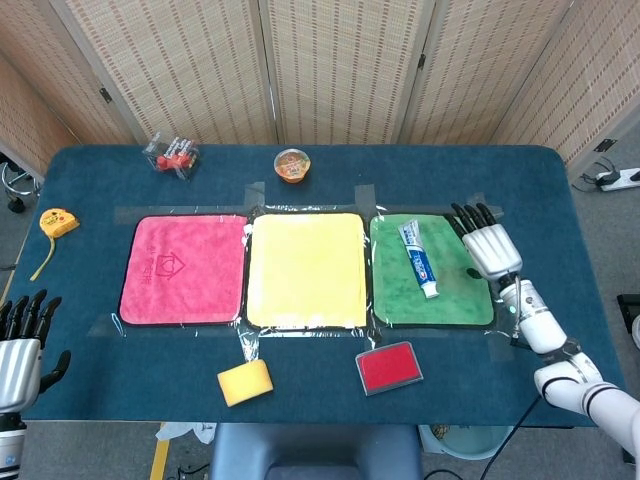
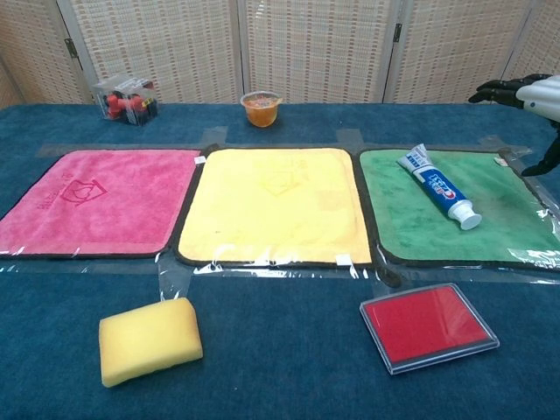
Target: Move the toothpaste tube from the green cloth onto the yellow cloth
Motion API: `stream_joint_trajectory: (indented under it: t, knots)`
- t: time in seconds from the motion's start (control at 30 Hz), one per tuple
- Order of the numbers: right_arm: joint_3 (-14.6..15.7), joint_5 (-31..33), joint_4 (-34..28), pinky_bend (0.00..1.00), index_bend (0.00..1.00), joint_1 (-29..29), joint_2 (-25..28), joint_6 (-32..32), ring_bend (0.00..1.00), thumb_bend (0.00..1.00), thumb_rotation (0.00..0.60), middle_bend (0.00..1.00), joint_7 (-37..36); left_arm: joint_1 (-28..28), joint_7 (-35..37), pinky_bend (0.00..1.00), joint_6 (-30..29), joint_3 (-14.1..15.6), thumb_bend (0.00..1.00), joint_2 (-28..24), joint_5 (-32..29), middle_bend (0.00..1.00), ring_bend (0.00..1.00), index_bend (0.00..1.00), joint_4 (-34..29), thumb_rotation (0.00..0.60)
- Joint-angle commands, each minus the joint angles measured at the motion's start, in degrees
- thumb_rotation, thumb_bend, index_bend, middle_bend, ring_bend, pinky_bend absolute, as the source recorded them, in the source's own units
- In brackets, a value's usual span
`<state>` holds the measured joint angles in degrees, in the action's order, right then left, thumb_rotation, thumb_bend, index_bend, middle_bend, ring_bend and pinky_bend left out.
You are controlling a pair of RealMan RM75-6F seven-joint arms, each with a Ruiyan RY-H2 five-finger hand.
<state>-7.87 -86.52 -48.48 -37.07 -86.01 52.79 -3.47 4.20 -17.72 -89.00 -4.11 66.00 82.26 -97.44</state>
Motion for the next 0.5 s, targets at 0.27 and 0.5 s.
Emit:
stream_joint_trajectory:
  t: [0.27,0.5]
  knots:
    - [5.4,-6.4,15.6,0.0,0.0,-4.5,-9.0,2.1,0.0,0.05,0.6,0.0,-9.4,-0.4,0.5,0.0,0.1,0.1,0.38,-0.3,-0.5,0.08,0.07,0.14,-0.1,0.6]
    - [6.9,-7.0,21.1,0.0,0.0,-5.1,-12.2,2.1,0.0,0.05,0.6,0.0,-12.1,-0.4,0.7,0.0,0.3,0.1,0.38,-0.3,-0.6,0.08,0.07,0.14,-0.1,0.6]
